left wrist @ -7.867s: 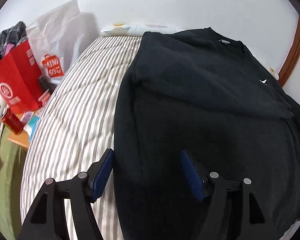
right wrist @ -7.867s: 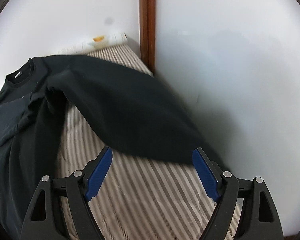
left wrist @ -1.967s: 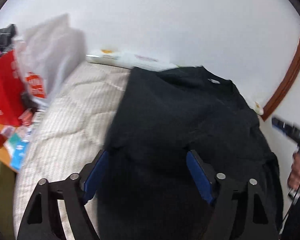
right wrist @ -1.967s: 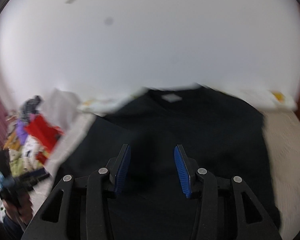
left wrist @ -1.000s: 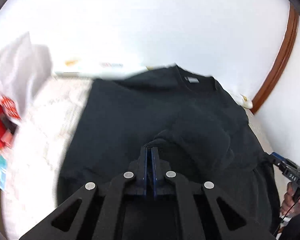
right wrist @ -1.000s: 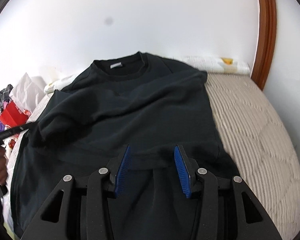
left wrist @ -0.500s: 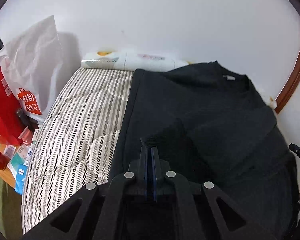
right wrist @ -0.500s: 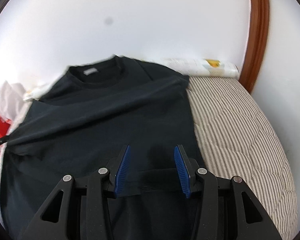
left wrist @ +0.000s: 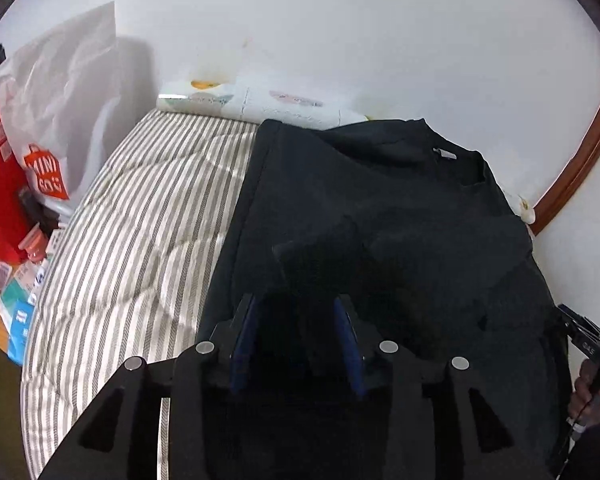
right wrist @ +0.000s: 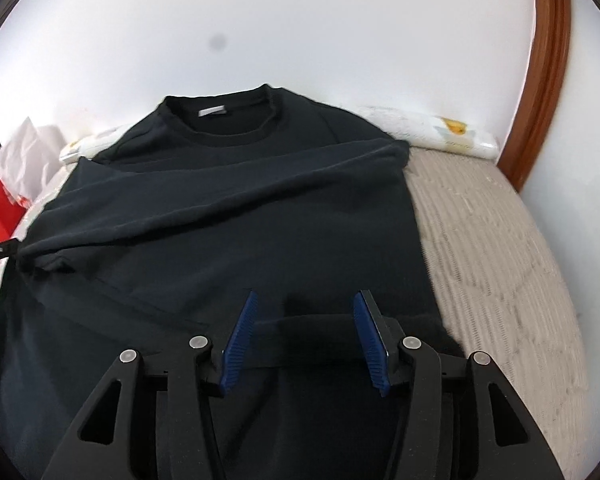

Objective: Fold small clothes

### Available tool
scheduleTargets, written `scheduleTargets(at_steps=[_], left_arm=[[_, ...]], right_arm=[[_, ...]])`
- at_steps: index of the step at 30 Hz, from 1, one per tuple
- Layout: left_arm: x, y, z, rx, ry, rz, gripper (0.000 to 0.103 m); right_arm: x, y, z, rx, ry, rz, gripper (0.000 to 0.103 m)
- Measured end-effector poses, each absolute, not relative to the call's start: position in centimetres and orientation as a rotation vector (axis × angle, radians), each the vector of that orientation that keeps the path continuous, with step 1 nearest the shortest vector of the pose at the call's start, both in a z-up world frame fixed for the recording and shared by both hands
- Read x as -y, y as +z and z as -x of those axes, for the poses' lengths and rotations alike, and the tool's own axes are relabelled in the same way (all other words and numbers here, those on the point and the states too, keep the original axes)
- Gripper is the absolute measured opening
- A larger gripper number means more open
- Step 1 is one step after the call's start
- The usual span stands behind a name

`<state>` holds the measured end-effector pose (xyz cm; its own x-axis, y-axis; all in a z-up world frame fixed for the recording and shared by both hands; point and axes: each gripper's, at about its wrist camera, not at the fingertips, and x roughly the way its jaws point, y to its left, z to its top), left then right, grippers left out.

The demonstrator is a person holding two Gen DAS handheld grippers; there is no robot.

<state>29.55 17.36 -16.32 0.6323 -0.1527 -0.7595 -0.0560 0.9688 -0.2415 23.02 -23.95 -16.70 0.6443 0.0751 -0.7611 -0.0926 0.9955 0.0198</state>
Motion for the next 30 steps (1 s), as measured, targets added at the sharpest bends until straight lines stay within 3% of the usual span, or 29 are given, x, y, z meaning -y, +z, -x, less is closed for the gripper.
scheduleTargets(at_steps=[7, 8, 9, 10, 14, 19, 27, 30], left_arm=[[-17.7, -17.9, -32.3, -0.898, -0.059, 0.304, 0.036], [-17.6, -18.0, -32.4, -0.888, -0.071, 0.308, 0.026], [-17.4, -17.9, -32.5, -0.883, -0.082, 0.305, 0.007], [-17.0, -17.6, -32.5, -0.868, -0.085, 0.279, 0.006], [-16.8, -14.8, -31.7, -0.714, 0.02, 0.154, 0.006], [-16.6, -16.8, -33.3, -0.805, 0.055, 0.09, 0.006], [-17.9, -17.2, -31.7, -0.873, 0.056, 0.148, 0.023], [-18.2, -16.8, -30.3, -0.885, 0.051, 0.177, 0.025]], right_arm=[[23.4, -16.7, -21.8, -0.888, 0.108, 0.008, 0.051], [23.4, -16.7, -21.7, -0.887, 0.105, 0.008, 0.051], [23.4, -16.8, -21.6, -0.89, 0.105, 0.007, 0.051], [23.4, -16.8, -21.6, -0.896, 0.107, 0.007, 0.051], [23.4, -16.8, -22.0, -0.899, 0.105, 0.009, 0.051], [23.5, -16.6, -22.3, -0.894, 0.111, -0.016, 0.051], [23.0, -16.4, -21.9, -0.874, 0.116, 0.033, 0.051], [23.9, -16.9, -22.1, -0.867, 0.058, 0.028, 0.051]])
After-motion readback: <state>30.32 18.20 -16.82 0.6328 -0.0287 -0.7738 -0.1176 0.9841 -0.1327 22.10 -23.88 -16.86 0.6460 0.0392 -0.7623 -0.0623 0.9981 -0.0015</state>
